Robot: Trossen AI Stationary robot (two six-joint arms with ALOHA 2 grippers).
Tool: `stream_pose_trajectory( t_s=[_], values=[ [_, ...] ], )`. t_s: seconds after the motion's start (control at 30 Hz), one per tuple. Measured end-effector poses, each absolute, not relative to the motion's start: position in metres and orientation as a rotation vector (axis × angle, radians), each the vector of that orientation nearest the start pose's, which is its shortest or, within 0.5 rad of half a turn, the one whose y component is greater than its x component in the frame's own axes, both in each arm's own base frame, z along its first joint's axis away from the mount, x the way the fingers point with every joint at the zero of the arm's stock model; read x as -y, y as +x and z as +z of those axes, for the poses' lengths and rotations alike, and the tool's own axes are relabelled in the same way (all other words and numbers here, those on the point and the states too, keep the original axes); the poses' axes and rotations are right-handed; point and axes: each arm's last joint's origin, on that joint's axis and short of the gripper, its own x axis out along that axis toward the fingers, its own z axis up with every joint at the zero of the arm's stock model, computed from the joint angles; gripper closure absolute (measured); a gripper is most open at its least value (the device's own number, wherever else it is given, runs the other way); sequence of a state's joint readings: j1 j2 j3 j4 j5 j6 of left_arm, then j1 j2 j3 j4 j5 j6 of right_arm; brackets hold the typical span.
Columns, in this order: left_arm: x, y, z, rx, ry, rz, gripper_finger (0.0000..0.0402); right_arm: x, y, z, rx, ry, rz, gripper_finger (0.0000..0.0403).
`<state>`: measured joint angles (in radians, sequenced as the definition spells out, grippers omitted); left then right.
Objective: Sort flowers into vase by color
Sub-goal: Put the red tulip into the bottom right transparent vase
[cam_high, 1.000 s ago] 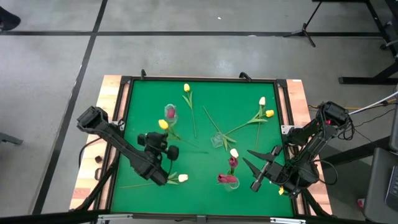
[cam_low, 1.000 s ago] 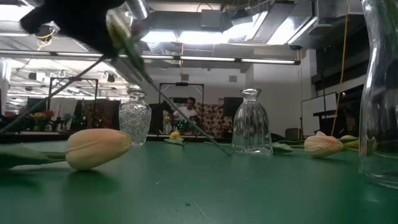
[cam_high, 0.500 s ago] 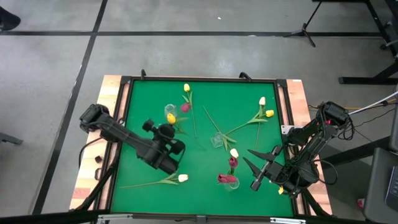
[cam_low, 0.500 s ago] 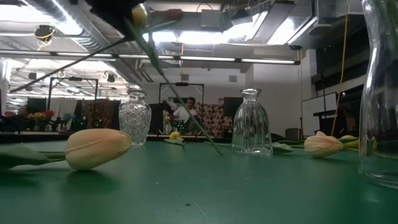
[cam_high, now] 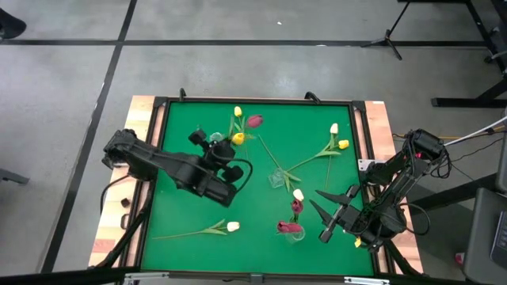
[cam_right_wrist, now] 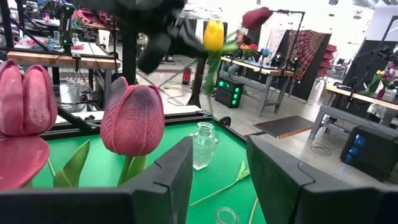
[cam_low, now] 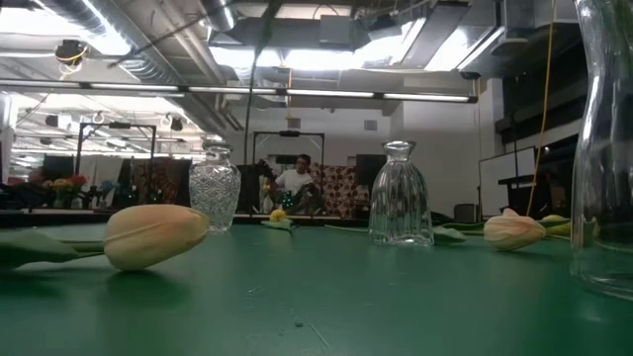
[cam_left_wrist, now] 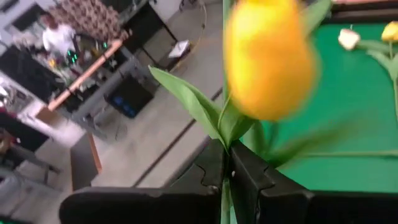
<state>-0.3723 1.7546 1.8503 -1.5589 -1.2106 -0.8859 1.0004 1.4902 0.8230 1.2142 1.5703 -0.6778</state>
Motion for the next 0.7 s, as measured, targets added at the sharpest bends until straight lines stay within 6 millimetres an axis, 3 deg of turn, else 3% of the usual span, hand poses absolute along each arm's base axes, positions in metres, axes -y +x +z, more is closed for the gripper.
stream_pose_trajectory(
  t_s=[0.23, 0.4, 0.53, 0.7],
  values=[
    [0.088, 0.302, 0.412, -0.565, 0.358, 0.975, 0.0393, -0.222, 0.177, 0.304, -0.033, -0.116, -0.569, 0.0251],
    [0.091, 0.309, 0.428, -0.484, 0.314, 0.960, 0.0393, -0.215, 0.183, 0.311, 0.051, -0.127, -0.519, 0.0251],
    [0.094, 0.321, 0.439, -0.401, 0.293, 0.951, 0.0393, -0.198, 0.190, 0.324, 0.121, -0.152, -0.520, 0.0251],
    [0.097, 0.341, 0.453, -0.362, 0.222, 0.729, 0.0393, -0.181, 0.181, 0.346, 0.177, -0.157, -0.517, 0.0251]
  ],
)
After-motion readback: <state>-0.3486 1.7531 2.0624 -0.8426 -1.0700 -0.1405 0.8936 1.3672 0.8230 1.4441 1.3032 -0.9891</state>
